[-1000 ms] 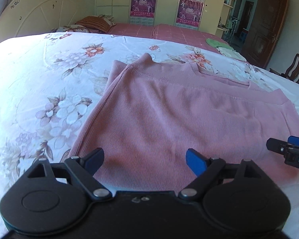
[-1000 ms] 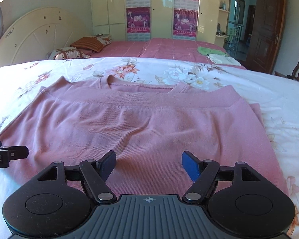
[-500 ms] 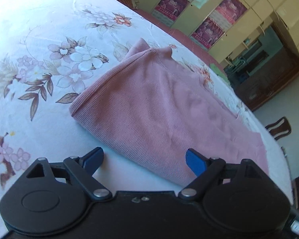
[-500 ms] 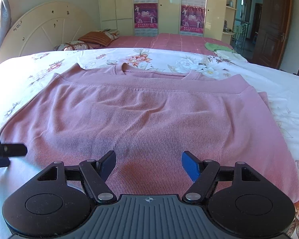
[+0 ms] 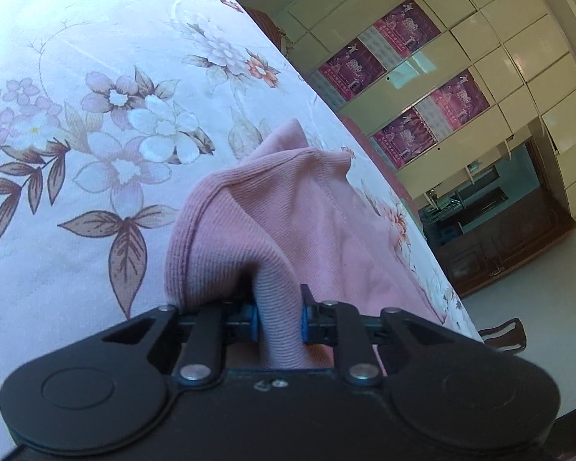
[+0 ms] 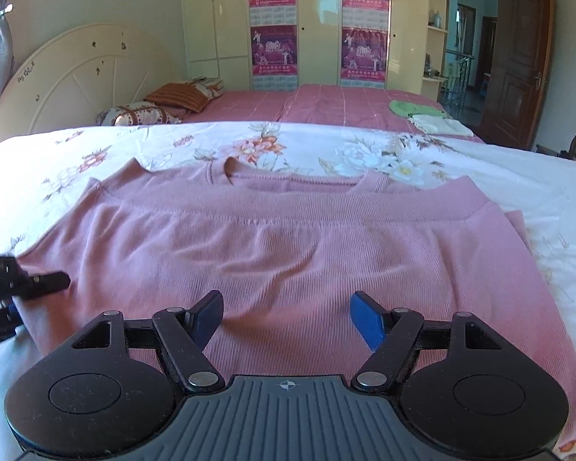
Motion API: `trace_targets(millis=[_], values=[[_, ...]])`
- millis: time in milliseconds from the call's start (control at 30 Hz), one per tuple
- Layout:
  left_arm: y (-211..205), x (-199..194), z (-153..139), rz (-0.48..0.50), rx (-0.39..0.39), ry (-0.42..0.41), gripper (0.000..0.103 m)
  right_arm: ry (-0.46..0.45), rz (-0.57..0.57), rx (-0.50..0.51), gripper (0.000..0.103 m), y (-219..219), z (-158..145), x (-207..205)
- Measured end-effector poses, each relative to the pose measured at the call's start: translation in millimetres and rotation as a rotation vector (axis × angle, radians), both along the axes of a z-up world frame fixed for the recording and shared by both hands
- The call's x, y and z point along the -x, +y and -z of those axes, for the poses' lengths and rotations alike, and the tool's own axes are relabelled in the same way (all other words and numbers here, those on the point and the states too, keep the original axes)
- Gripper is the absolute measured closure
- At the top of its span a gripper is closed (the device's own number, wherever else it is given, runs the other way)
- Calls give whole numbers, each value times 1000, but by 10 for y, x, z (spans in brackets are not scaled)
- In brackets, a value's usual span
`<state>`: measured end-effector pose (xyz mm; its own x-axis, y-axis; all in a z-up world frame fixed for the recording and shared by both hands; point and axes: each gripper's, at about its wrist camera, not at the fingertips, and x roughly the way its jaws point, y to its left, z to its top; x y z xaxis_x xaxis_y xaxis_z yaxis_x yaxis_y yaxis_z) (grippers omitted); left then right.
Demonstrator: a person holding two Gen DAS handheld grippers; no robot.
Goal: Fold small clothes
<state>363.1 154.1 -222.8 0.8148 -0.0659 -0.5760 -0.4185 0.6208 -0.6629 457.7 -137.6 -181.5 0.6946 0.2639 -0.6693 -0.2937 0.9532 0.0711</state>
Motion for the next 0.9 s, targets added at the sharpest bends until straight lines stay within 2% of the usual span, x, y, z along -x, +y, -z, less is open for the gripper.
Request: trace_targets(millis=[67, 167, 200, 267, 433, 567, 700, 800, 900], values=[[5, 9, -14, 2, -2, -3, 87, 17, -12, 22, 31, 61, 66, -42], [-5, 29, -64, 13, -25, -23, 88, 24, -16, -4, 31, 98, 142, -20], [-25, 47, -95, 23, -44, -34, 89, 40, -20, 32, 31, 144, 225, -22], [-71, 51, -193, 41, -91, -60, 89, 4, -36, 81, 28, 203, 304, 13], [-289, 2, -555, 127, -232, -159, 89, 13, -36, 72, 27, 186, 300, -15], [-649, -139, -876, 256, -349, -246, 89, 17, -21, 31, 27, 131, 245, -24], [-1255, -366, -1086, 464, -459, -317, 89, -43, 80, -40, 27, -223, 46, 37], [-1766, -536, -1065, 621, -485, -329, 89, -46, 187, -73, 27, -683, -48, 50], [-2235, -645, -854, 752, -483, -295, 89, -11, 310, -105, 27, -1224, -56, 91]])
